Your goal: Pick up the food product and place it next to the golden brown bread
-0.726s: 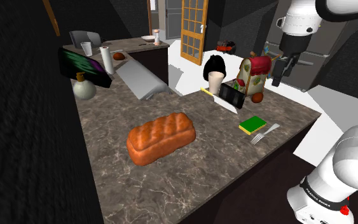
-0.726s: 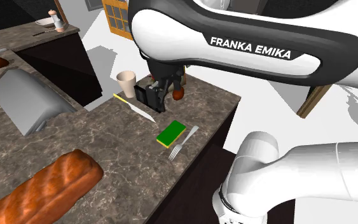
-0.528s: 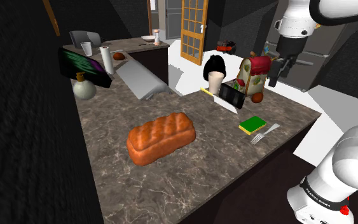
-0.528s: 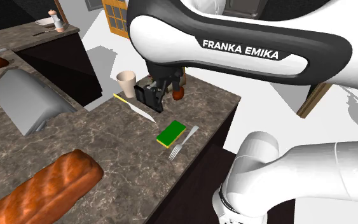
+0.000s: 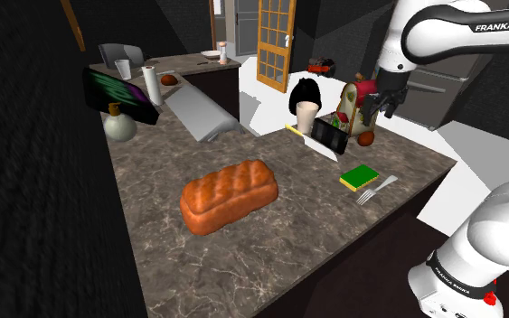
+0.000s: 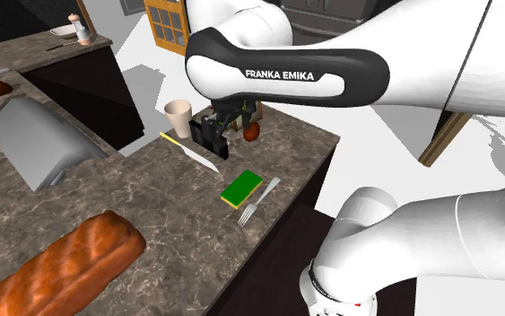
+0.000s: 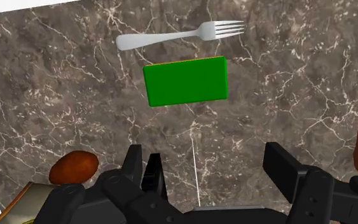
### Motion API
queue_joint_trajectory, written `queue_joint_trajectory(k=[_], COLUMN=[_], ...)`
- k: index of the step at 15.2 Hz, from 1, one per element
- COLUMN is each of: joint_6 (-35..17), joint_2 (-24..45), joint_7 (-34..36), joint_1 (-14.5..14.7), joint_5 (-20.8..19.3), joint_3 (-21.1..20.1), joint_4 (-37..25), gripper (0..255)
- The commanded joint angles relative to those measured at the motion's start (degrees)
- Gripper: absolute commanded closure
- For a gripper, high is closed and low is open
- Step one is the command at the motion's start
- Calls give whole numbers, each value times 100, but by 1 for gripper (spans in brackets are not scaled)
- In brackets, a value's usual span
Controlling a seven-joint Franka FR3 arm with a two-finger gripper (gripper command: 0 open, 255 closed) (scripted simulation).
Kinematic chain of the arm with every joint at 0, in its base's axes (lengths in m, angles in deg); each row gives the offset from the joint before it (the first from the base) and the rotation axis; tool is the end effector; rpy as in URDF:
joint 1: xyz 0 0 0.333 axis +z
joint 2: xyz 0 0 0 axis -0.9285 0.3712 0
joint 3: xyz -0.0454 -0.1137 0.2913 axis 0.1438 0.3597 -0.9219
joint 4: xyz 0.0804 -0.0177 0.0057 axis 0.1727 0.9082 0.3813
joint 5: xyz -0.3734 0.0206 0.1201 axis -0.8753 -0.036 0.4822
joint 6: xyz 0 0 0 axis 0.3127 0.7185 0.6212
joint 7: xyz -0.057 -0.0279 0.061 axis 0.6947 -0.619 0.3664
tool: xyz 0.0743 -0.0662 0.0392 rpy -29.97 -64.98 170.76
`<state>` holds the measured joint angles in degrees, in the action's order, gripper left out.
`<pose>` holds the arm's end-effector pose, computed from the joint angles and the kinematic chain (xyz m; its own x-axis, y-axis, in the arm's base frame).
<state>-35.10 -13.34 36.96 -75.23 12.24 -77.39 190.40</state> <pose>0.3559 -0.0728 0.5465 0.9617 -0.2724 0.0298 -0.2740 -0.9571 0.0941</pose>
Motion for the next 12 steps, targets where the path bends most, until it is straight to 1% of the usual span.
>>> queue_joint_trajectory(k=[1,6,12], joint_6=[-413,-1323,-2343], joint_2=[248,915,1791], joint_7=[189,636,1117], joint_1=[-150,-494,-863], joint_5=[-35,-82,-50], joint_3=[107,374,719], joint_4=[72,124,41], gripper=[0,0,0])
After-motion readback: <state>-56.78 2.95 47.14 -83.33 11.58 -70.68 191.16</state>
